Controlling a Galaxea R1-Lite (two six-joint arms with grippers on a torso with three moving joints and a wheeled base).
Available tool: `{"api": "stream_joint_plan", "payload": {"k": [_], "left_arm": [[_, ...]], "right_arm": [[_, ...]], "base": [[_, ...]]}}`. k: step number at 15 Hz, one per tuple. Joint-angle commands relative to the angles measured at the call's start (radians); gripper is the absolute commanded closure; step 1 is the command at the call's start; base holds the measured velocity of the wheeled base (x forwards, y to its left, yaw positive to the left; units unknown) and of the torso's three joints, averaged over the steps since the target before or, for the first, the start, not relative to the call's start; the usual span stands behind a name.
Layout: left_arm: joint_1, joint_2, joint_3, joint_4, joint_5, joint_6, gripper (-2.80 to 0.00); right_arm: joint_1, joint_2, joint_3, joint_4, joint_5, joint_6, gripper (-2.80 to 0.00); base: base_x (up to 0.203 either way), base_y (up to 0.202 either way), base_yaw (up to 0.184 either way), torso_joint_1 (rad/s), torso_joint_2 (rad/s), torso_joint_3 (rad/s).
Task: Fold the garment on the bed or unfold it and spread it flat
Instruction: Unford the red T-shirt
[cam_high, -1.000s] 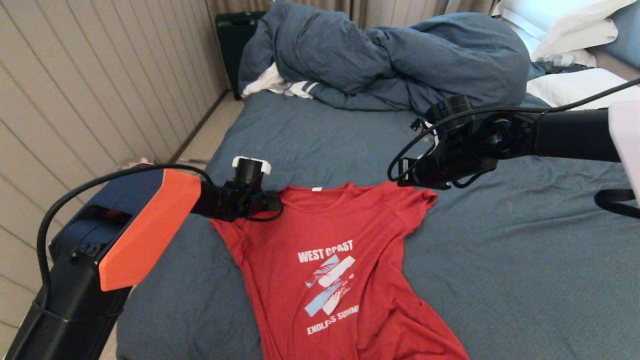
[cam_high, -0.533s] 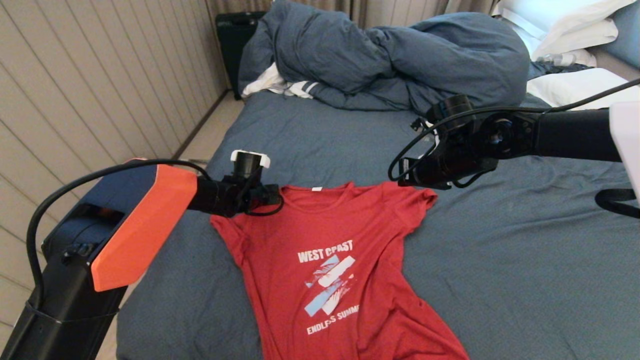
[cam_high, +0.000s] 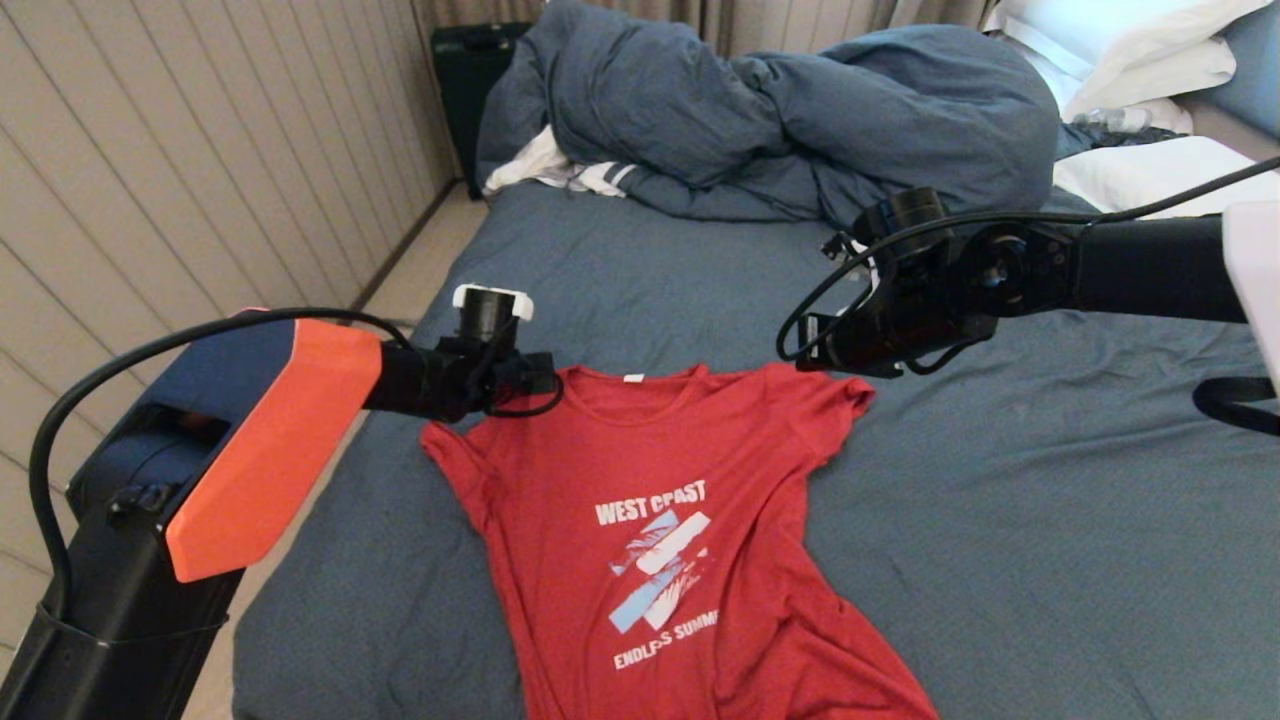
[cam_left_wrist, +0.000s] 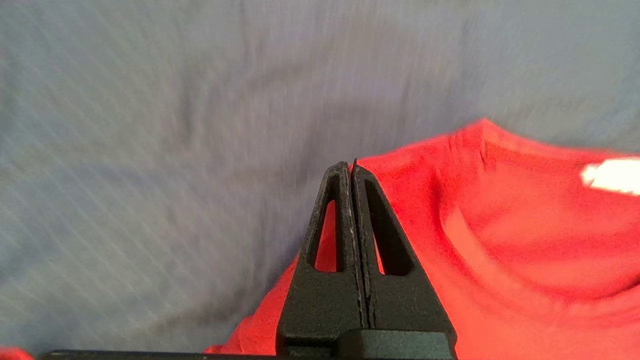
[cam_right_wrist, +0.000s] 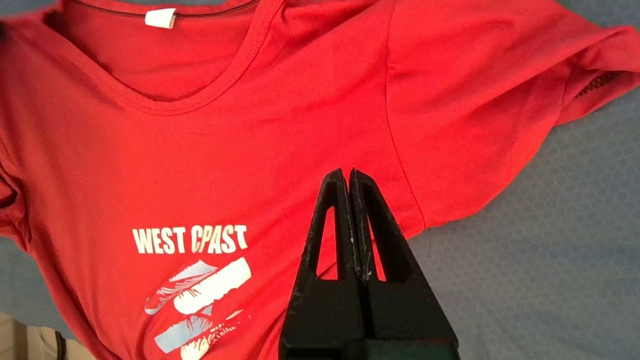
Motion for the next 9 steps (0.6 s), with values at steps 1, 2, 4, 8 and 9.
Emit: {"api": "stream_joint_plan", "payload": {"k": [1, 2, 4, 8, 9], "left_arm": [[0.018, -0.009, -0.018, -0.01, 0.002, 0.002, 0.0], [0.024, -0.009, -0.018, -0.031, 0.004, 0.003, 0.0], [0.033, 0.0, -0.02, -0.068, 0.041, 0.021, 0.0], [0.043, 0.007, -0.018, -0.15, 0.117, 0.071, 0.0], [0.041, -0.014, -0.013, -0.139, 0.124, 0.065, 0.0]], "right_arm": [[0.0, -0.002, 0.002, 0.002, 0.001, 0.001, 0.0], [0.002, -0.002, 0.003, 0.002, 0.001, 0.001, 0.0], [0.004, 0.001, 0.003, 0.002, 0.0, 0.001, 0.0], [0.008, 0.005, 0.007, -0.009, 0.001, 0.001, 0.0], [0.008, 0.004, 0.008, -0.01, 0.001, 0.001, 0.0]], "base": [[0.0, 0.0, 0.0, 0.0, 0.0, 0.0], [0.0, 0.0, 0.0, 0.0, 0.0, 0.0], [0.0, 0.0, 0.0, 0.0, 0.0, 0.0], [0.0, 0.0, 0.0, 0.0, 0.0, 0.0], [0.0, 0.0, 0.0, 0.0, 0.0, 0.0]]}}
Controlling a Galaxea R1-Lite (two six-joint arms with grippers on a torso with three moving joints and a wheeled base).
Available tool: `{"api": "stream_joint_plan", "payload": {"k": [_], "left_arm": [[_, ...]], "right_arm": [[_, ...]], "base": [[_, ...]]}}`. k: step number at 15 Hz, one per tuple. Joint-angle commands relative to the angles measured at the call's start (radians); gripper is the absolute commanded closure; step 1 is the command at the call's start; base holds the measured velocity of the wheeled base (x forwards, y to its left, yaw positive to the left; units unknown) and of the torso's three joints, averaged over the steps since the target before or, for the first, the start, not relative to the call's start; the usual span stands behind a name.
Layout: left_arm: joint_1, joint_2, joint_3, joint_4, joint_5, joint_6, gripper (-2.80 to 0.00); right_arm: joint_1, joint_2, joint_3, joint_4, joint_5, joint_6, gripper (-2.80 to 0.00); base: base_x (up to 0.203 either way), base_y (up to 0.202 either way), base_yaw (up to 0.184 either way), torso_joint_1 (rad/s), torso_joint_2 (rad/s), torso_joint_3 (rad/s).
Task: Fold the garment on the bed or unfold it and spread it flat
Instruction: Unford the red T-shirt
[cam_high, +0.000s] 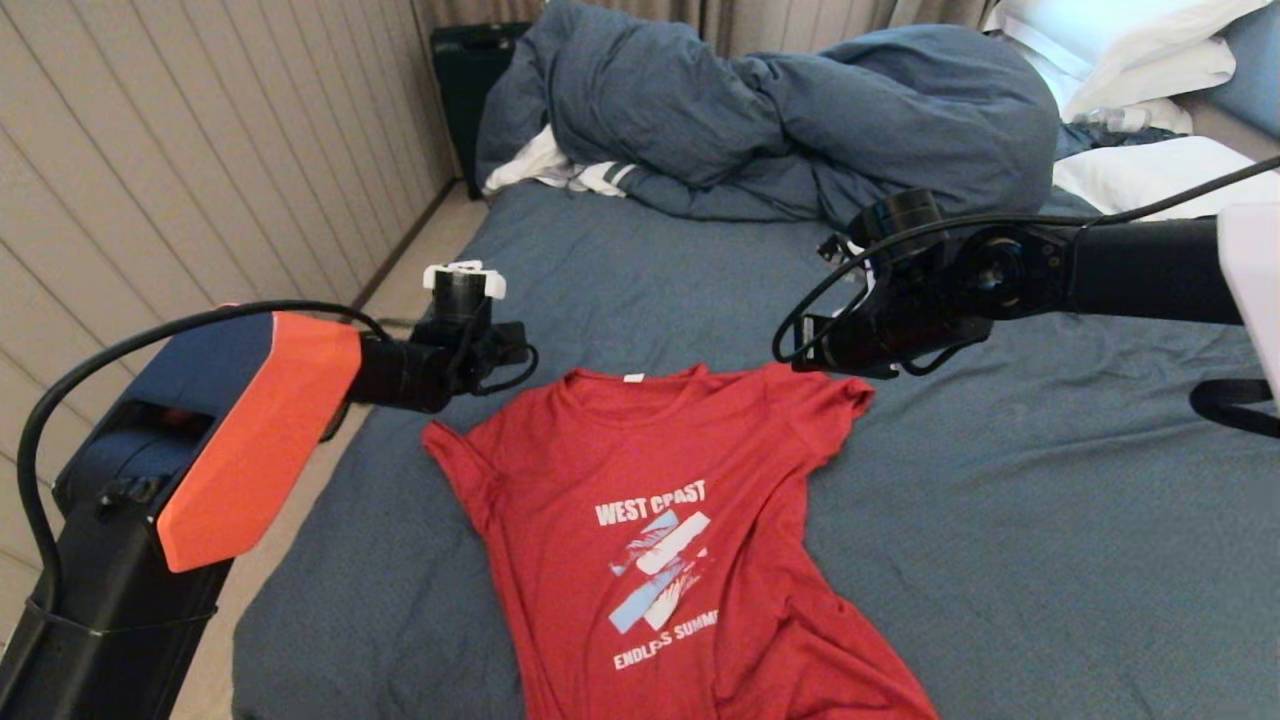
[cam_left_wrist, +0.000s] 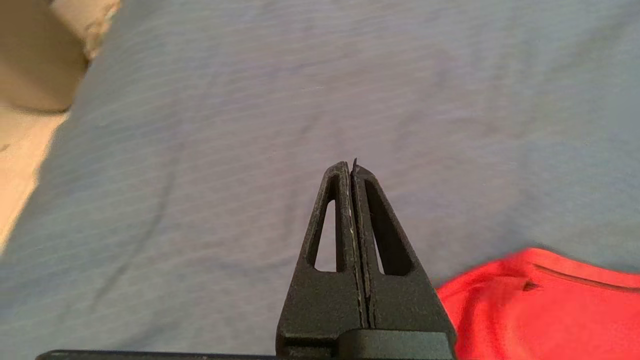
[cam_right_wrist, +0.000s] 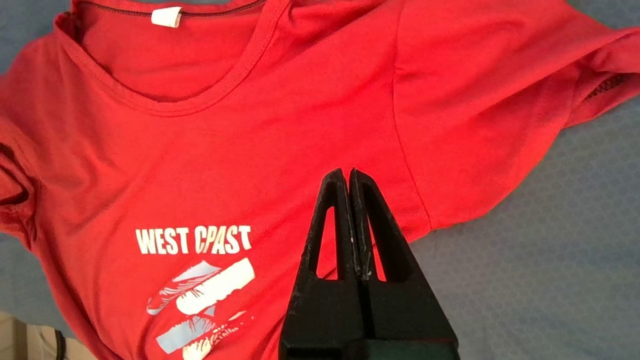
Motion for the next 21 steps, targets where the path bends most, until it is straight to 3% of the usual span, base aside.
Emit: {"api": "stream_joint_plan", "payload": {"k": [1, 4, 7, 10, 12, 15, 21], "left_arm": [[-0.009, -0.041, 0.014, 0.023, 0.017, -0.022, 0.0], [-0.051, -0.135, 0.148, 0.133, 0.028, -0.15, 0.0], [-0.105, -0.254, 0.398, 0.137, -0.006, -0.195, 0.0], [-0.198, -0.349, 0.673, 0.02, -0.016, -0.205, 0.0], [-0.258, -0.368, 0.797, -0.14, -0.014, -0.206, 0.0], [-0.269, -0.339, 0.816, -0.182, 0.0, -0.229, 0.0], [-0.268, -0.294, 0.807, -0.214, 0.031, -0.232, 0.0]], "right_arm": [[0.002, -0.002, 0.005, 0.008, 0.001, 0.001, 0.0], [0.018, -0.046, 0.085, 0.014, 0.004, 0.004, 0.0], [0.055, -0.148, 0.3, 0.013, 0.006, 0.006, 0.0], [0.097, -0.345, 0.591, 0.008, 0.009, 0.006, 0.0], [0.122, -0.449, 0.764, 0.005, 0.009, 0.005, 0.0], [0.15, -0.479, 0.922, -0.054, 0.009, 0.004, 0.0], [0.168, -0.234, 0.956, -0.245, -0.01, 0.011, 0.0]], "base": [[0.0, 0.0, 0.0, 0.0, 0.0, 0.0], [0.0, 0.0, 0.0, 0.0, 0.0, 0.0], [0.0, 0.0, 0.0, 0.0, 0.0, 0.0], [0.0, 0.0, 0.0, 0.0, 0.0, 0.0], [0.0, 0.0, 0.0, 0.0, 0.0, 0.0], [0.0, 0.0, 0.0, 0.0, 0.0, 0.0], [0.0, 0.0, 0.0, 0.0, 0.0, 0.0]]}}
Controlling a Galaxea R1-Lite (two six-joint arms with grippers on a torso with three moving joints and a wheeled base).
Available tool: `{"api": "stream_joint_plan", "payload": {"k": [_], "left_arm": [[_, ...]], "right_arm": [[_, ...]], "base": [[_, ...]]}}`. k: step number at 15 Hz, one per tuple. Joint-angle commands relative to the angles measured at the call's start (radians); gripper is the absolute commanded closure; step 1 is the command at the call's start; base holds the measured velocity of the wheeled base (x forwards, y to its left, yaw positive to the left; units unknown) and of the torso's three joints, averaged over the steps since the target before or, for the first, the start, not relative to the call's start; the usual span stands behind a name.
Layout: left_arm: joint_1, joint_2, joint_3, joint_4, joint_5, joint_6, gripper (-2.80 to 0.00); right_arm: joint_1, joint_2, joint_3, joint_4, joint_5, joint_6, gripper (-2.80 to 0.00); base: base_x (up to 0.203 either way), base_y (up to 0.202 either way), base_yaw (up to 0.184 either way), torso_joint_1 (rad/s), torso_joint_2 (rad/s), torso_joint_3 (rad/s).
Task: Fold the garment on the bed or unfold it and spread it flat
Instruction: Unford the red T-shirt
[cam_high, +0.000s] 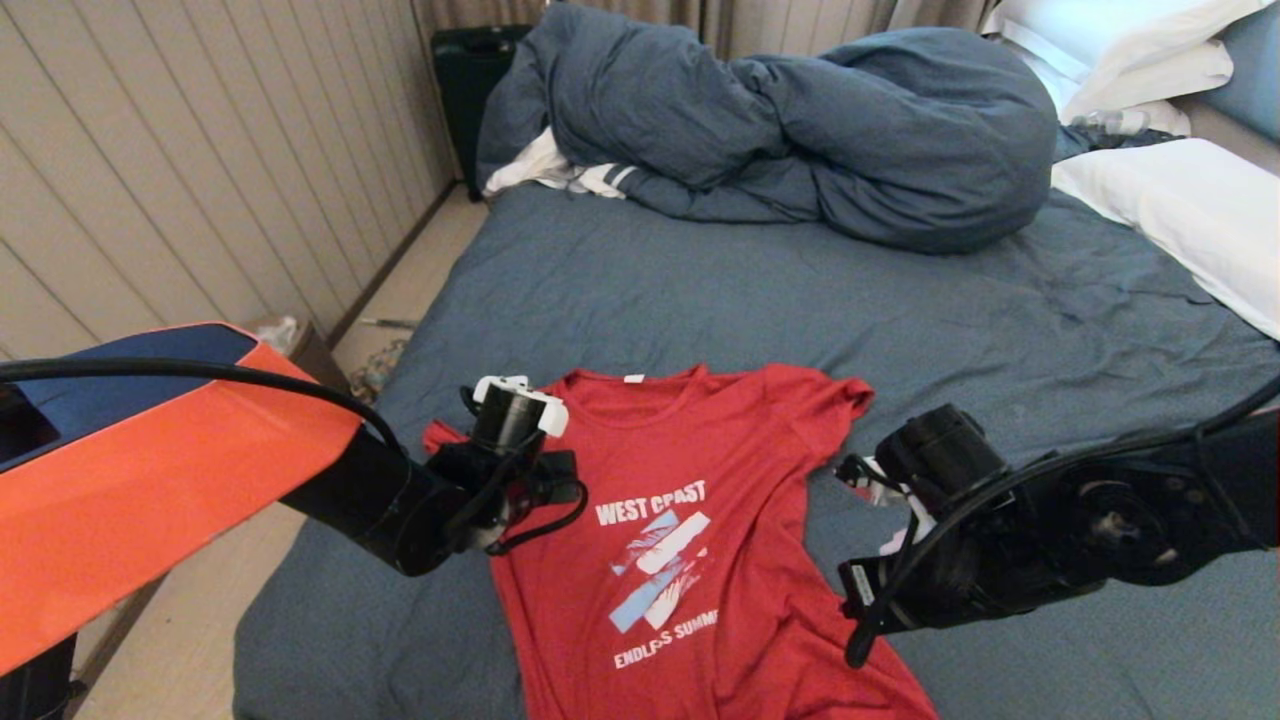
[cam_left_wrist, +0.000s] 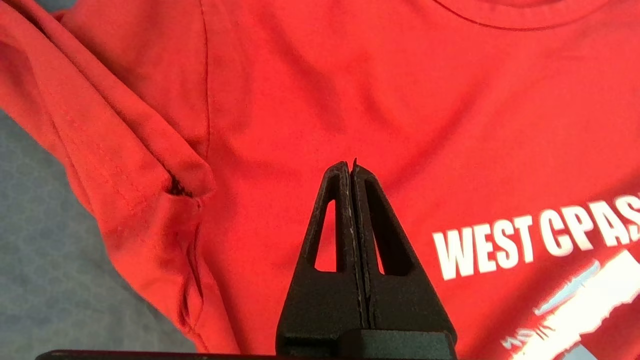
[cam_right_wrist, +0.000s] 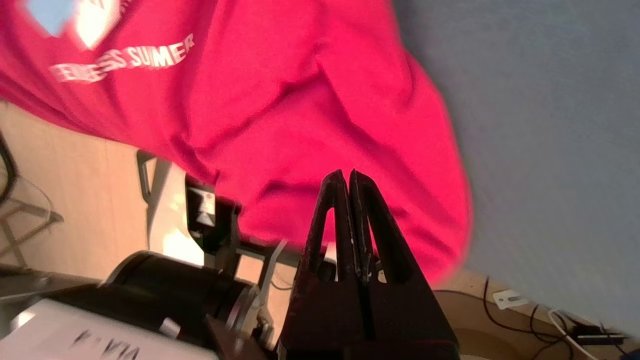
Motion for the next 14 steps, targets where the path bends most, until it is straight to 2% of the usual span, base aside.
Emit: {"api": "stream_joint_plan", "payload": {"k": [1, 3, 5, 7, 10, 14], "left_arm": [[0.0, 0.013, 0.004, -0.006, 0.003, -0.002, 0.0], [0.0, 0.012, 0.005, -0.007, 0.003, -0.002, 0.0], [0.005, 0.005, 0.01, -0.006, 0.003, -0.004, 0.0], [0.007, 0.004, 0.01, -0.006, 0.003, -0.004, 0.0], [0.008, 0.012, 0.01, -0.006, 0.003, -0.004, 0.0], [0.008, 0.015, 0.008, -0.006, 0.003, -0.004, 0.0]], "right_arm": [[0.004, 0.122, 0.021, -0.046, -0.018, 0.002, 0.0], [0.005, 0.173, 0.068, -0.156, -0.064, 0.002, 0.0], [0.006, 0.202, 0.074, -0.196, -0.068, 0.0, 0.0], [0.007, 0.227, 0.088, -0.211, -0.105, -0.001, 0.0], [0.004, 0.235, 0.157, -0.268, -0.131, -0.007, 0.0], [-0.01, 0.236, 0.278, -0.363, -0.177, -0.057, 0.0]], "base": [[0.0, 0.0, 0.0, 0.0, 0.0, 0.0], [0.0, 0.0, 0.0, 0.0, 0.0, 0.0], [0.0, 0.0, 0.0, 0.0, 0.0, 0.0], [0.0, 0.0, 0.0, 0.0, 0.0, 0.0], [0.0, 0.0, 0.0, 0.0, 0.0, 0.0], [0.0, 0.0, 0.0, 0.0, 0.0, 0.0]]}}
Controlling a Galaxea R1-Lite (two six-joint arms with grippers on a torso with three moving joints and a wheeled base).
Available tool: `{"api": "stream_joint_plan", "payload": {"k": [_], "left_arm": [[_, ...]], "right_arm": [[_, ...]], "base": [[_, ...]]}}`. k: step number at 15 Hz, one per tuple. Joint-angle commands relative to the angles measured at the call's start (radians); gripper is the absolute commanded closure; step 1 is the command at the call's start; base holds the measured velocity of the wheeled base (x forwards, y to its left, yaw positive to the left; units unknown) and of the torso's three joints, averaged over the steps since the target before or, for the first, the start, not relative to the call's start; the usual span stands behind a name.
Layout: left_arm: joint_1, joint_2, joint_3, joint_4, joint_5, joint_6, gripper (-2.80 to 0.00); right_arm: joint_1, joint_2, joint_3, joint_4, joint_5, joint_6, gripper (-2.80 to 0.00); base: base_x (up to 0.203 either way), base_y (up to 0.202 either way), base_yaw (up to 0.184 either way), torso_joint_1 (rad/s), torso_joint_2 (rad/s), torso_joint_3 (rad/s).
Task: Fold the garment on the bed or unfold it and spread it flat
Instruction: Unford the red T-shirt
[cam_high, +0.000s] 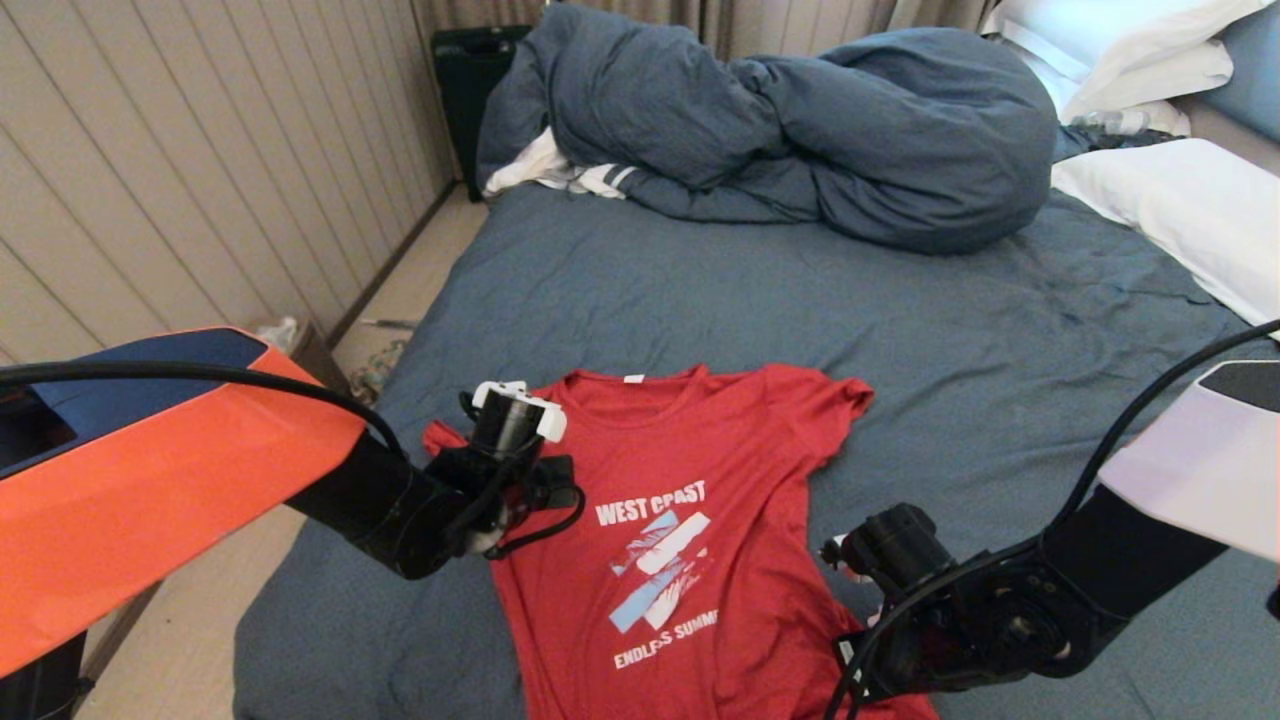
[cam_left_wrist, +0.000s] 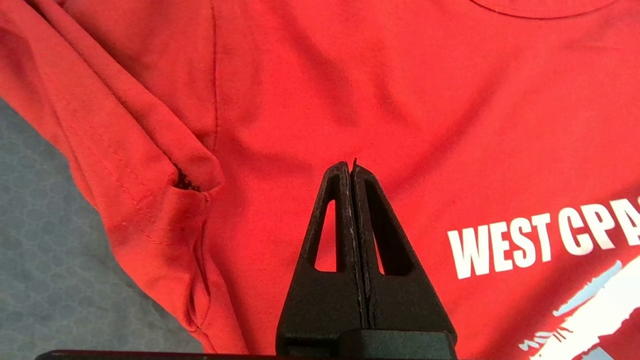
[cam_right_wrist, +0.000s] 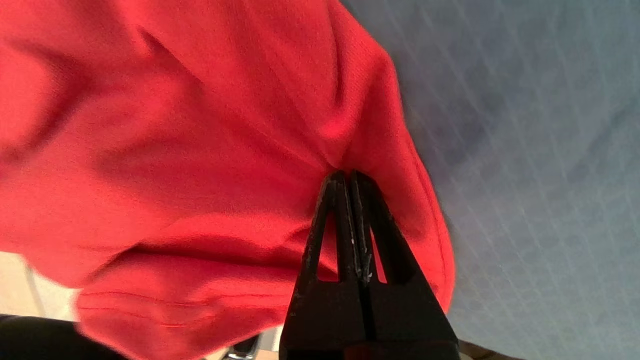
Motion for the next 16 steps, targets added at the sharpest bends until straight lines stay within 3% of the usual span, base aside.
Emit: {"api": "stream_joint_plan", "payload": {"k": [1, 9, 16], "left_arm": [[0.0, 0.004, -0.001, -0.003, 0.003, -0.003, 0.0], [0.0, 0.006, 0.001, -0.003, 0.002, -0.003, 0.0], [0.0, 0.003, 0.001, -0.003, 0.002, -0.003, 0.0]], "right_arm": [[-0.007, 0.004, 0.049, -0.005, -0.007, -0.004, 0.0], [-0.16, 0.027, 0.231, -0.197, -0.015, -0.123, 0.0], [-0.245, -0.108, 0.375, -0.213, -0.018, -0.218, 0.0]], "base": [[0.0, 0.0, 0.0, 0.0, 0.0, 0.0], [0.0, 0.0, 0.0, 0.0, 0.0, 0.0], [0.0, 0.0, 0.0, 0.0, 0.0, 0.0]]}}
